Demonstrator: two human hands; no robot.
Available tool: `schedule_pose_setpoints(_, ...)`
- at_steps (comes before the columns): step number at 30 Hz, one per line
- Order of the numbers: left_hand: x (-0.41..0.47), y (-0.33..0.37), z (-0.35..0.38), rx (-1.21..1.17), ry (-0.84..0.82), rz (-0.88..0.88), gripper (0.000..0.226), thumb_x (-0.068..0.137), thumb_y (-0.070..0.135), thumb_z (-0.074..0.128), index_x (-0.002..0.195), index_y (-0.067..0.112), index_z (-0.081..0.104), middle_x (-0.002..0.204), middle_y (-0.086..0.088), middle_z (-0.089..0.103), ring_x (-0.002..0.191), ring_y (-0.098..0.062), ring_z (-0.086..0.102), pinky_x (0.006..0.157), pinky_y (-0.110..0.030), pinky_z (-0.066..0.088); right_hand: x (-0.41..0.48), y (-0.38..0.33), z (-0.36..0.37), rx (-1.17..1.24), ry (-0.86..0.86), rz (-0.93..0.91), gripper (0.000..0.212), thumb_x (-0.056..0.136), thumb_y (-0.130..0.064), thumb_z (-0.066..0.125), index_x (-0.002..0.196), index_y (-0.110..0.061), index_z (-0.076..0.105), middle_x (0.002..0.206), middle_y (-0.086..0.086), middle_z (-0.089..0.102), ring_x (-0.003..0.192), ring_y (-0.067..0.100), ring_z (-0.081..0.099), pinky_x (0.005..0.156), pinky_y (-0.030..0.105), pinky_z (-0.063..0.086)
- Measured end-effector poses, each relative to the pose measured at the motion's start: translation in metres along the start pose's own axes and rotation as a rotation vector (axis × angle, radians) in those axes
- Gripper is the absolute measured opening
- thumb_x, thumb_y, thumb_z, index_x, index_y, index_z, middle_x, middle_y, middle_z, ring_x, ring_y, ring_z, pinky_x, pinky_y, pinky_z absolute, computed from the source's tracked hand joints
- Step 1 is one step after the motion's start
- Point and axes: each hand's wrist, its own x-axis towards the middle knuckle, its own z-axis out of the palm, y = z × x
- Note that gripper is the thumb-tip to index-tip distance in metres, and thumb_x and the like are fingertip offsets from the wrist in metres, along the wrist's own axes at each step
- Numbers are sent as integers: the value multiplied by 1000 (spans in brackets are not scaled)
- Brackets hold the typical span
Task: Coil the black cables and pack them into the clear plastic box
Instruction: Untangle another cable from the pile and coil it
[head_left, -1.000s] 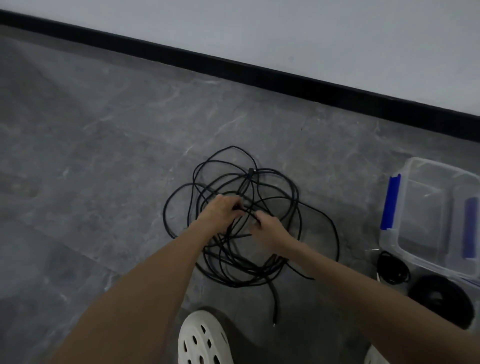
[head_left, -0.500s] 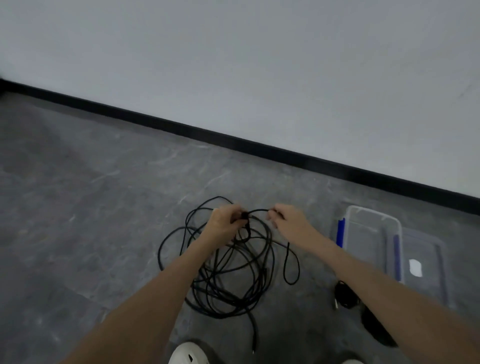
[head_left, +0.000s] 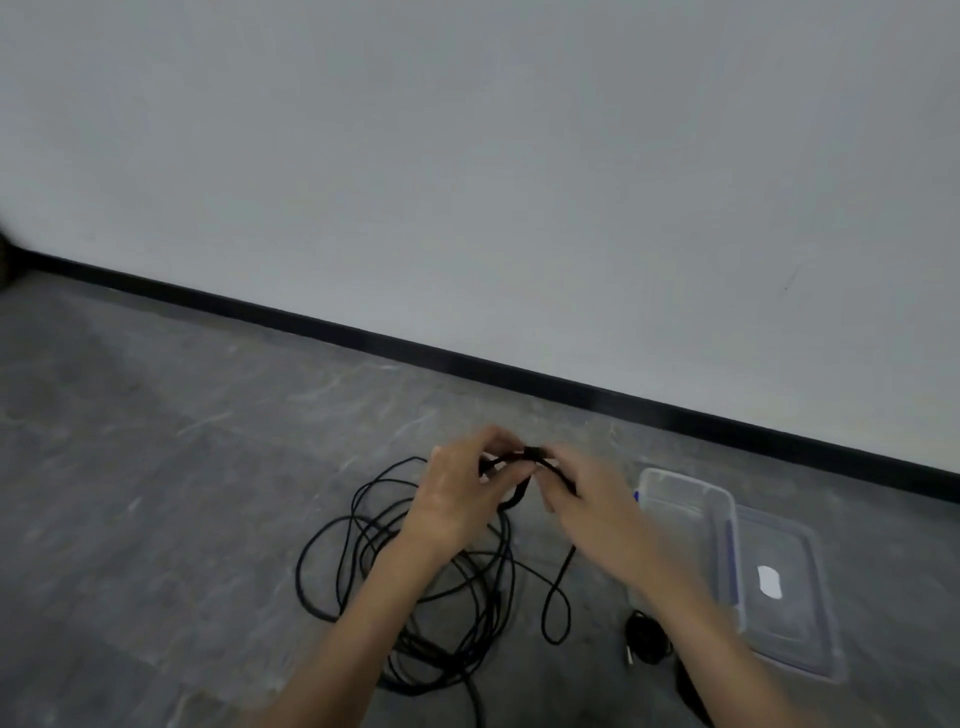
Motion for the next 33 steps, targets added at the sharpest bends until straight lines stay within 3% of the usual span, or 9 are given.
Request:
schedule_pose_setpoints(5, 9, -6, 9, -214, 39, -250, 54, 83, 33, 73, 130, 25, 46, 124, 4, 57, 103, -9, 60, 68, -17, 52, 7, 8, -5, 311, 88, 176, 22, 100, -15, 47, 91, -21, 66, 55, -10, 50, 52, 7, 44, 54, 21, 35)
schedule_pose_setpoints(8, 3, -4, 22, -413, -184, -470, 77, 87, 50, 60, 150, 21, 27, 143, -2, 48, 123, -16, 53, 90, -24, 50, 16, 11, -11, 743, 146, 325, 21, 99, -10, 48, 84, -13, 63, 59, -1, 53, 54, 11, 46, 54, 22, 39)
schedule_pose_setpoints(11, -5, -8, 33, -559, -624, -445, 67, 83, 77, 28, 127, 36, 59, 129, 5, 64, 122, -10, 57, 105, -31, 41, 29, 14, -17, 1130, 203, 471, 21, 98, -7, 47, 82, -10, 59, 60, 1, 57, 50, 10, 52, 54, 22, 46)
schedule_pose_setpoints(15, 1, -16, 41, -308, -613, -275, 42, 104, 35, 39, 119, 3, 61, 95, -2, 69, 89, -5, 65, 91, -27, 50, 47, 32, -23, 1413, 315, 554, 21, 101, -13, 42, 90, -9, 59, 67, 0, 67, 58, 8, 64, 57, 23, 55)
schedule_pose_setpoints(18, 9, -14, 44, -382, -436, -201, 28, 103, 11, 42, 107, -10, 59, 69, 4, 56, 61, -4, 53, 63, -17, 44, 45, 33, -21, 1177, 163, 543, 21, 100, -18, 45, 97, -10, 63, 84, 1, 74, 79, 11, 68, 65, 26, 50)
schedule_pose_setpoints(22, 15, -4, 46, -505, -434, -195, 26, 103, 16, 43, 87, 6, 60, 64, 5, 56, 60, -8, 51, 61, -20, 43, 40, 21, -12, 917, 39, 496, 20, 99, -15, 49, 101, -3, 65, 79, 5, 74, 61, 14, 67, 44, 26, 48)
schedule_pose_setpoints(25, 11, -15, 43, -310, -529, -153, 28, 104, 19, 40, 84, 11, 58, 64, 7, 57, 59, -2, 54, 62, -14, 44, 50, 25, -33, 1083, 263, 433, 21, 100, -15, 45, 101, -6, 65, 83, 3, 74, 75, 14, 69, 68, 29, 50)
schedule_pose_setpoints(27, 12, -26, 41, -125, -508, -95, 29, 104, 18, 39, 82, 14, 58, 64, 7, 55, 57, -1, 53, 62, -15, 44, 55, 30, -46, 1237, 372, 419, 21, 101, -16, 43, 104, -8, 63, 87, 1, 74, 78, 11, 69, 69, 25, 52)
schedule_pose_setpoints(33, 24, -24, 41, -260, -284, -127, 30, 103, 20, 42, 83, 10, 61, 56, 10, 52, 54, -9, 50, 60, -26, 42, 48, 18, -5, 846, 39, 468, 18, 98, -6, 48, 105, 0, 63, 84, 6, 72, 72, 12, 68, 62, 26, 46)
